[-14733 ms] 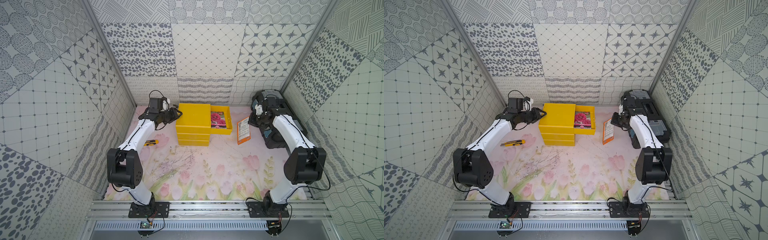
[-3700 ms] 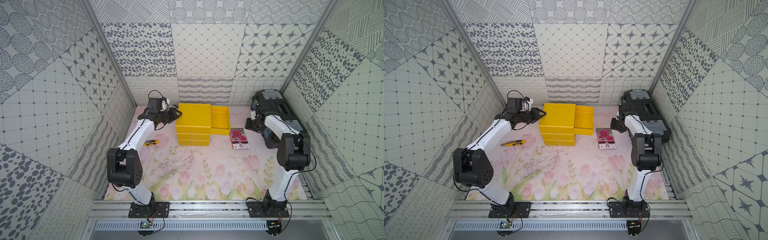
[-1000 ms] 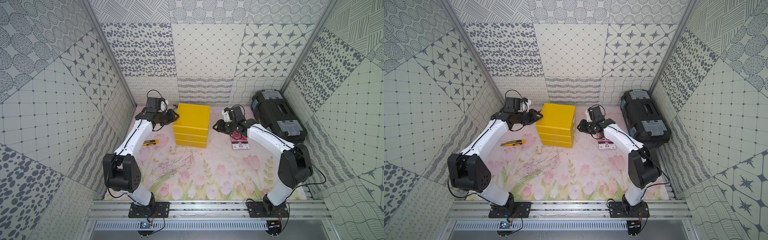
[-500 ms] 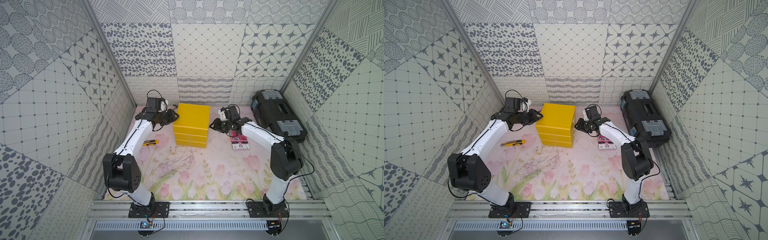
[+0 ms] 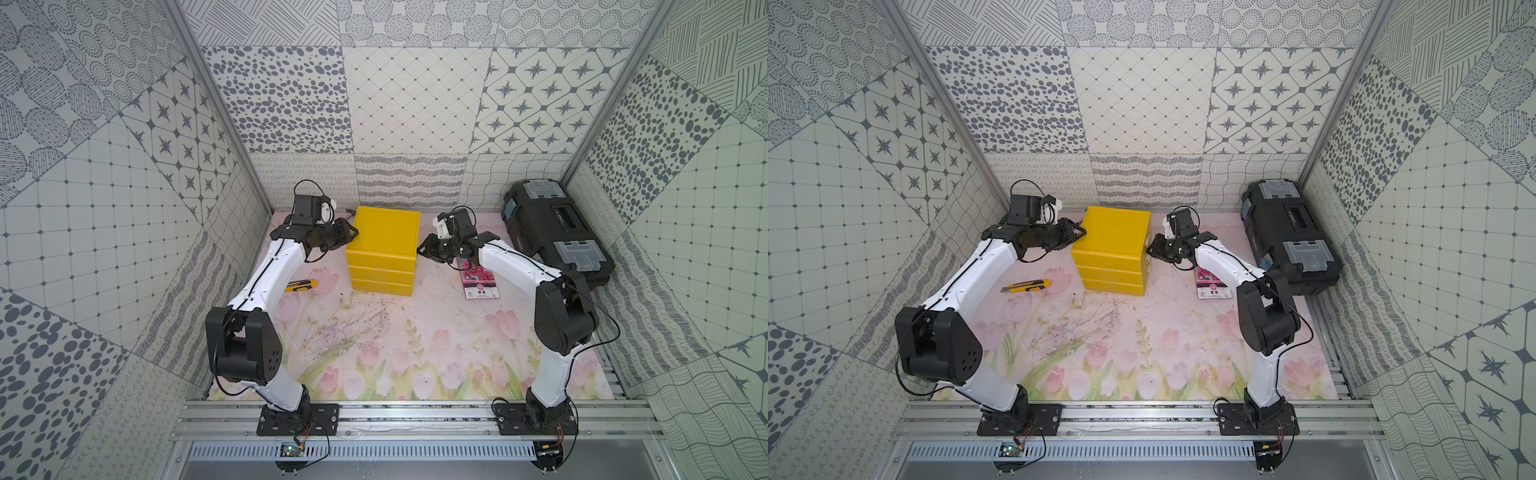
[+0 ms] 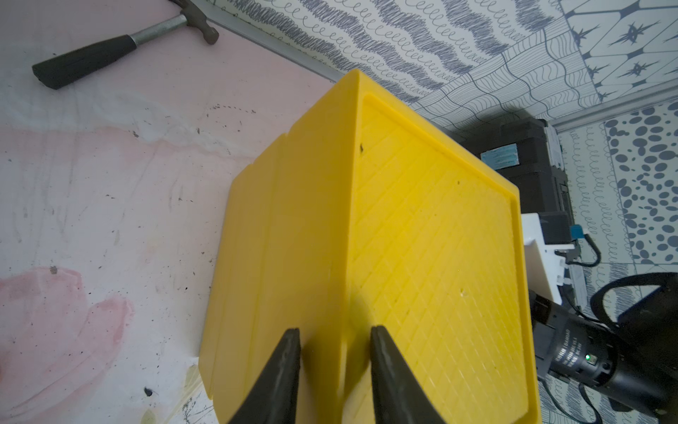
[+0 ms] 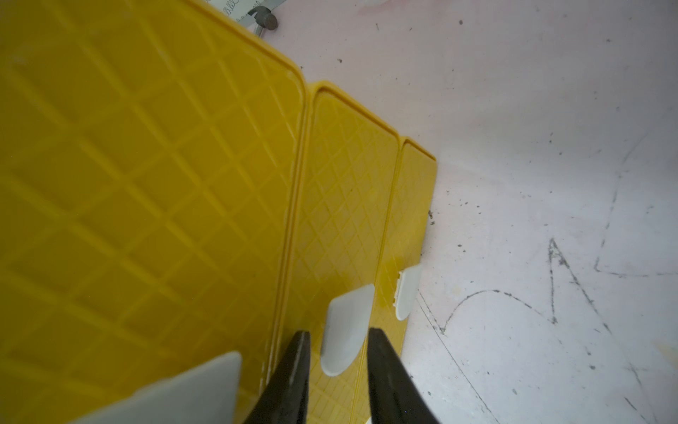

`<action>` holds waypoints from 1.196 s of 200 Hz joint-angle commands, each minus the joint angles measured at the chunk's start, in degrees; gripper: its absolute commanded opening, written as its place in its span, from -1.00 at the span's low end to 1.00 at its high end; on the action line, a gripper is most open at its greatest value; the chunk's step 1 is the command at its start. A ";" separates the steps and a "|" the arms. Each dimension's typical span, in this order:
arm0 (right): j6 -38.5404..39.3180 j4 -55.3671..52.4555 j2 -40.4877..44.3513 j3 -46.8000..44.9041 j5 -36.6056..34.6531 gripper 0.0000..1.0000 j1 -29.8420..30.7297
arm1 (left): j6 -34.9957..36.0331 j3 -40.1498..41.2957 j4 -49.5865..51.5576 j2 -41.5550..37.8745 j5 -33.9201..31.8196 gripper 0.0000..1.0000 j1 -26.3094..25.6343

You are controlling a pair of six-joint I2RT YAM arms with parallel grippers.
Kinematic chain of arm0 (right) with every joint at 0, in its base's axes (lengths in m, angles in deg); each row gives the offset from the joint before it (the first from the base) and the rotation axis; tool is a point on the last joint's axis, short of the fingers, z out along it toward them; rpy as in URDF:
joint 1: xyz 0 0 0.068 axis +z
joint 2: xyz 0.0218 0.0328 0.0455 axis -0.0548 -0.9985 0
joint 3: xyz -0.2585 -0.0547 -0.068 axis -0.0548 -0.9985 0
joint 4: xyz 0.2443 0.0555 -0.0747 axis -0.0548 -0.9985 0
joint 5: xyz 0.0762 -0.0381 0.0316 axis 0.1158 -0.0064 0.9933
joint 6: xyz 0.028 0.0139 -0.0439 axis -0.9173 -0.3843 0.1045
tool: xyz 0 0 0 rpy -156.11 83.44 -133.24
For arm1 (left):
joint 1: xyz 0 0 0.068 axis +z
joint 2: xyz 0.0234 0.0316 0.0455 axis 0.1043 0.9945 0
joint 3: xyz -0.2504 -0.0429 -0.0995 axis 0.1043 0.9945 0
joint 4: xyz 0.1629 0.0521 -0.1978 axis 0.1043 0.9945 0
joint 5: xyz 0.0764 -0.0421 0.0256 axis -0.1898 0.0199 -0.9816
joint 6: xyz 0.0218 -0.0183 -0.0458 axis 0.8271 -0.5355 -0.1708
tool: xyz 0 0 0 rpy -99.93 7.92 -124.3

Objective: Take the seed bags out of the drawer
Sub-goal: Open the drawer in the storage box.

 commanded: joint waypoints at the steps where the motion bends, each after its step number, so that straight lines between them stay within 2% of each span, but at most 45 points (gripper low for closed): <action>1: -0.01 0.64 -1.26 1.23 -0.37 -0.50 0.28 | 1.65 0.05 7.07 1.14 -2.39 -0.31 0.26; 48: 2.55 -3.89 0.39 2.79 -4.04 -1.00 -0.20 | 1.42 0.00 6.99 1.09 -2.09 -0.31 0.36; 103: 6.25 -10.13 3.06 4.20 -5.52 -1.00 -4.17 | 1.15 0.11 6.73 0.90 -1.83 -0.27 0.60; 177: 8.83 -11.62 8.15 -2.00 -4.84 -1.00 -10.74 | 1.07 0.20 6.65 0.90 -1.60 -0.27 0.71; 233: 9.57 -11.71 6.96 -1.40 -3.83 -1.00 -11.87 | 1.10 0.28 6.66 0.99 -1.61 -0.27 0.77; 239: 9.54 -11.71 6.73 -1.17 -3.79 -0.92 -11.87 | 1.11 0.27 6.64 0.90 -1.61 -0.27 0.71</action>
